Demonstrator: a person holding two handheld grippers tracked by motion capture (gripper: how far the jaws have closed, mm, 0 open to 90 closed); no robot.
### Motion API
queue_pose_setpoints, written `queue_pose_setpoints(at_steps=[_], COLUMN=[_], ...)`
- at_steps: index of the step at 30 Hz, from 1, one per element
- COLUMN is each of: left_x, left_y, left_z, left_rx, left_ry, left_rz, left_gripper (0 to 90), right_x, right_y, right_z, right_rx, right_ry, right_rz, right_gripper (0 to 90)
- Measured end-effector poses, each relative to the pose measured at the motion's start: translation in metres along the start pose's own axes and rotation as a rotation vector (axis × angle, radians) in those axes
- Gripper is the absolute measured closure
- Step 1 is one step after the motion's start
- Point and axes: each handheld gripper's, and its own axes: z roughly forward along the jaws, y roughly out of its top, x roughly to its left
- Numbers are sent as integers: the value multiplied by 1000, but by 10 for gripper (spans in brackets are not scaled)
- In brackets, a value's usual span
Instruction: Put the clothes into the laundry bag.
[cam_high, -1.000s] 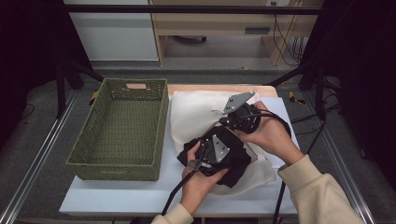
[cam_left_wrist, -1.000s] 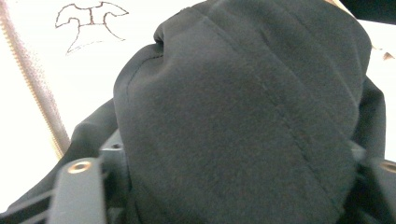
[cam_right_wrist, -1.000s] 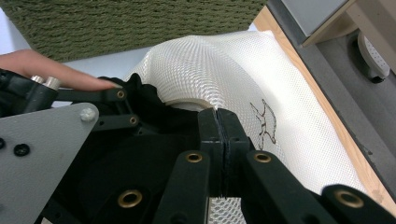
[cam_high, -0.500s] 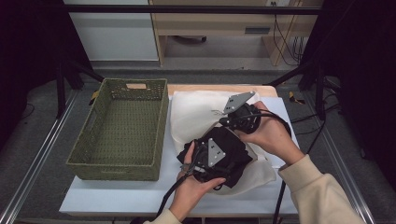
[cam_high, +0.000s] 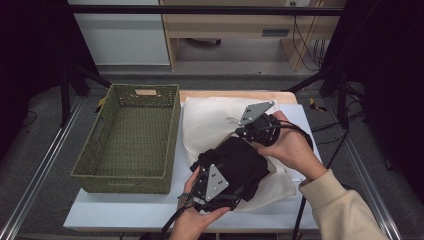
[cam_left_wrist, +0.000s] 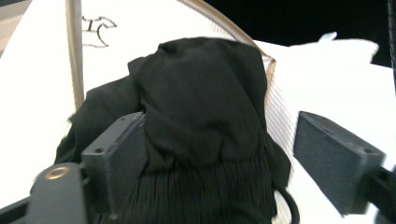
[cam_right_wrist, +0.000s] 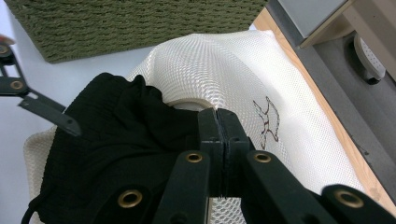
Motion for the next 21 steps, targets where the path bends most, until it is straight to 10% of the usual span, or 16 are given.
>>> queue_pose_setpoints(at_steps=[21], left_x=[-1], left_y=[-34], left_z=[-23], left_rx=[-25], left_ry=[64], left_rz=[-23], left_gripper=[625], right_x=[4], right_y=[-2], right_z=[-1], right_rx=[-6], right_ry=[2], right_rz=[2], right_gripper=[900])
